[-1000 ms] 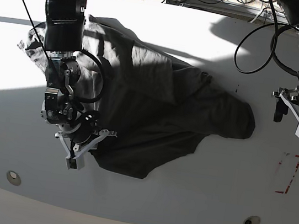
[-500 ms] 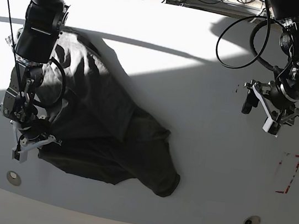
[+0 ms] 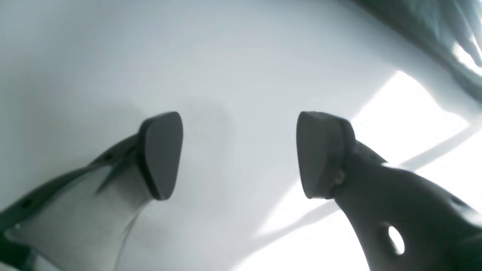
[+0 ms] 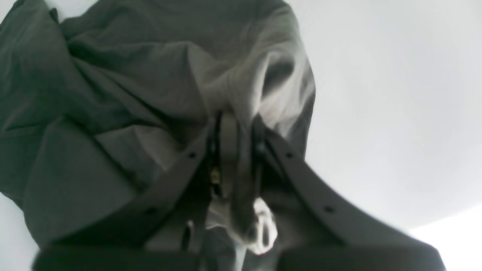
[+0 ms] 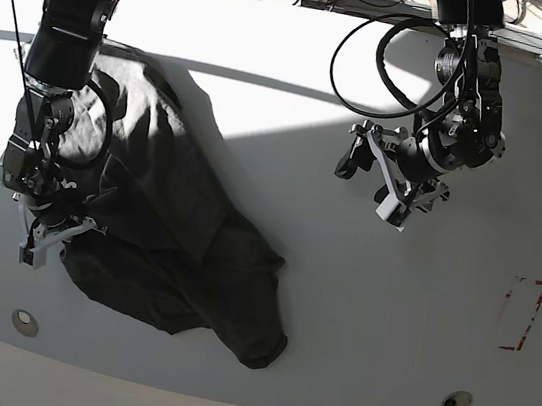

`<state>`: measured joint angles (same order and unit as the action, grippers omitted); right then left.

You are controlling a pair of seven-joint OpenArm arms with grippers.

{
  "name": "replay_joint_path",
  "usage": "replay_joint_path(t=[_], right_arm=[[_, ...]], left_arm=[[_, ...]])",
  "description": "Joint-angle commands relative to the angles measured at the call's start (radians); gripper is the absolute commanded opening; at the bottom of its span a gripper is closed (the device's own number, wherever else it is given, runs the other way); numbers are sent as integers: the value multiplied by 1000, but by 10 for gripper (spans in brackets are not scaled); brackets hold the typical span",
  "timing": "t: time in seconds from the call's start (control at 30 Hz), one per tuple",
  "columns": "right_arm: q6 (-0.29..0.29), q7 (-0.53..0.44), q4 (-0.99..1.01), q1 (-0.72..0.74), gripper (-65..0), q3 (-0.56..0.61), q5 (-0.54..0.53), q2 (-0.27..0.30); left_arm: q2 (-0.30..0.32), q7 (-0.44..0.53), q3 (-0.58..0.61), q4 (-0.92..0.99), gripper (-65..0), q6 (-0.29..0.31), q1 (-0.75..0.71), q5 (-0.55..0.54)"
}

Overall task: Fold the T-shirt properly
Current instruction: 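Move the left gripper to the shirt's middle and pinch the fabric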

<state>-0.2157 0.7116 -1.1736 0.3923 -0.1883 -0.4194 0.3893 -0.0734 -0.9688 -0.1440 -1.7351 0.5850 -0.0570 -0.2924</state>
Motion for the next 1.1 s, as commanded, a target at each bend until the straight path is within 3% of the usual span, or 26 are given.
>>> replay_joint_path(t=[0.0, 0.2, 0.47, 1.0, 1.07], right_arm=[[-9, -25, -42, 18, -650, -1, -9, 15], [-9, -25, -47, -5, -650, -1, -11, 12], [-9, -25, -47, -17, -650, 0, -14, 12], [-11, -22, -142, -59, -650, 2, -14, 10], [-11, -20, -142, -59, -650, 2, -14, 10]], left_arm=[[-29, 58, 22, 47, -204, -1, 46, -11], [-84, 104, 94, 185, -204, -1, 99, -11], [-84, 156, 215, 387, -204, -1, 207, -14], [-84, 305, 344, 743, -206, -10, 398, -310], [-84, 339, 363, 783, -206, -33, 415, -337]])
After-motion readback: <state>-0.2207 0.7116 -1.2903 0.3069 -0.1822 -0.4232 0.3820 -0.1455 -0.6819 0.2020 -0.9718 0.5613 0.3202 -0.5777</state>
